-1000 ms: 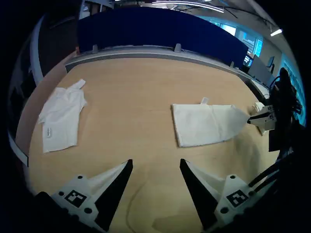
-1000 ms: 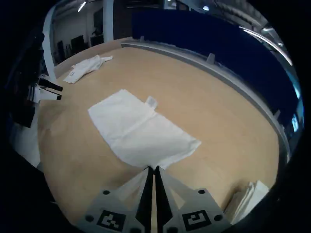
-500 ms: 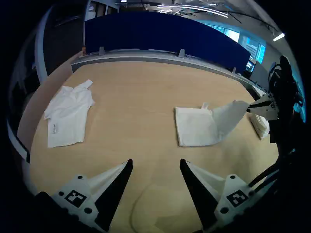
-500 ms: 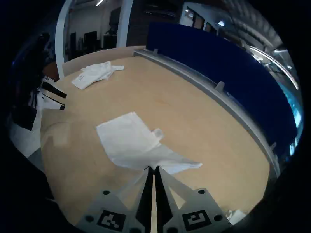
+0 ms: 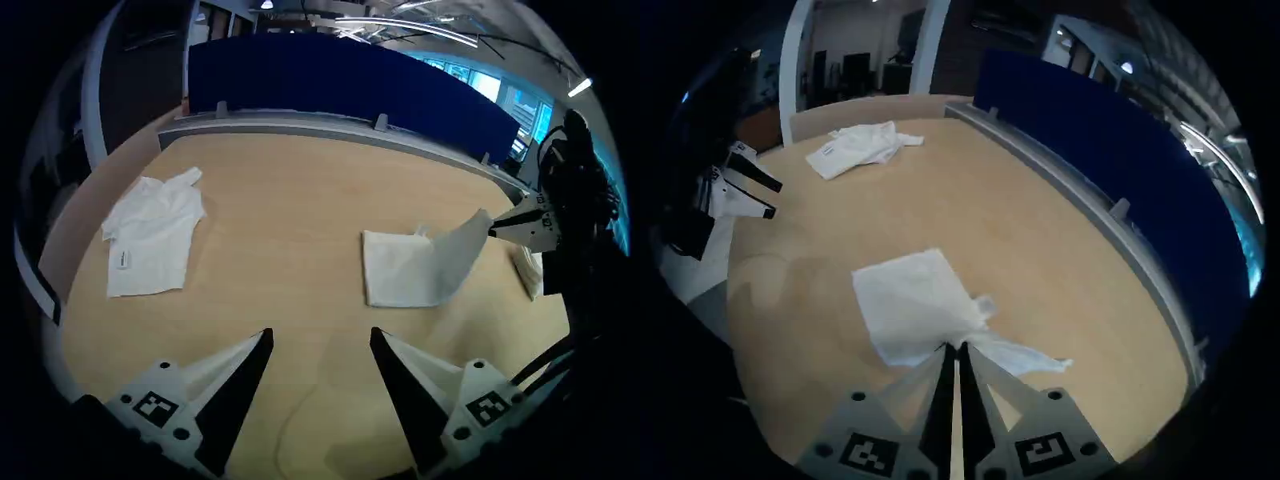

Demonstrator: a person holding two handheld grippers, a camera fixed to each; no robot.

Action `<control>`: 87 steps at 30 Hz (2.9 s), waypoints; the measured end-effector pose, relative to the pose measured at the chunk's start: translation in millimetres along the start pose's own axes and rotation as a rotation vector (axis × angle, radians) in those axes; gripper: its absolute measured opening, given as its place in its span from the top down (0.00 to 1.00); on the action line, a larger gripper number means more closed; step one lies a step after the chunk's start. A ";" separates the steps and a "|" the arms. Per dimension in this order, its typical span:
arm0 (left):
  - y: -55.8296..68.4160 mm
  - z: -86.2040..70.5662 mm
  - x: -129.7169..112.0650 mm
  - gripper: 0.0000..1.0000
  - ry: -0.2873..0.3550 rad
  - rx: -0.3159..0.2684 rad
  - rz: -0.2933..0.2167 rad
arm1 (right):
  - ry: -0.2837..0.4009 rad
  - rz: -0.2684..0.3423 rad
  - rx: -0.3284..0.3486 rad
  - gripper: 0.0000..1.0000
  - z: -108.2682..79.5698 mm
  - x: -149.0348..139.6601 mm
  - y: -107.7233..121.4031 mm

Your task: Fold towel

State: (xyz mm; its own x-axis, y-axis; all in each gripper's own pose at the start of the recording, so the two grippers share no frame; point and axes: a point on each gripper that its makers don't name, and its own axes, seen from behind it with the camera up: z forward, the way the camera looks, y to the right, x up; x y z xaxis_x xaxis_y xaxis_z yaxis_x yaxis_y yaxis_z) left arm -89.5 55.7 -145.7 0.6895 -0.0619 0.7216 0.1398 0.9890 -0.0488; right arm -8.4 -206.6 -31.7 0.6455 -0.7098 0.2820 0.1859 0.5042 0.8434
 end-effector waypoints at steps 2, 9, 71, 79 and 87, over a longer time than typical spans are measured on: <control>-2.5 -3.5 1.9 0.10 0.008 0.007 -0.007 | 0.003 -0.018 0.017 0.96 8.5 8.1 -6.3; -11.0 -18.3 5.2 0.10 0.037 0.035 -0.026 | 0.013 -0.068 0.088 0.96 45.4 33.4 -41.0; -17.8 -33.8 -8.2 0.10 0.040 0.057 -0.058 | -0.008 0.045 0.136 0.24 85.4 1.1 -90.5; -13.9 -32.4 -7.8 0.10 0.040 0.049 -0.052 | -0.040 0.094 0.113 0.24 73.7 -28.1 -90.4; -10.4 -30.1 -7.3 0.10 0.039 0.042 -0.046 | -0.078 0.130 0.094 0.24 65.3 -58.2 -94.7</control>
State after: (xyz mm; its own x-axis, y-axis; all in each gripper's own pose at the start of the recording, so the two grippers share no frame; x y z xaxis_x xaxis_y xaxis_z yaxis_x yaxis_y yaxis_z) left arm -74.5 41.8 -171.3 0.7105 -0.1117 0.6948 0.1423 0.9897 0.0137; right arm -112.0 -245.1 -98.1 0.5993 -0.6795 0.4234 0.0320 0.5488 0.8354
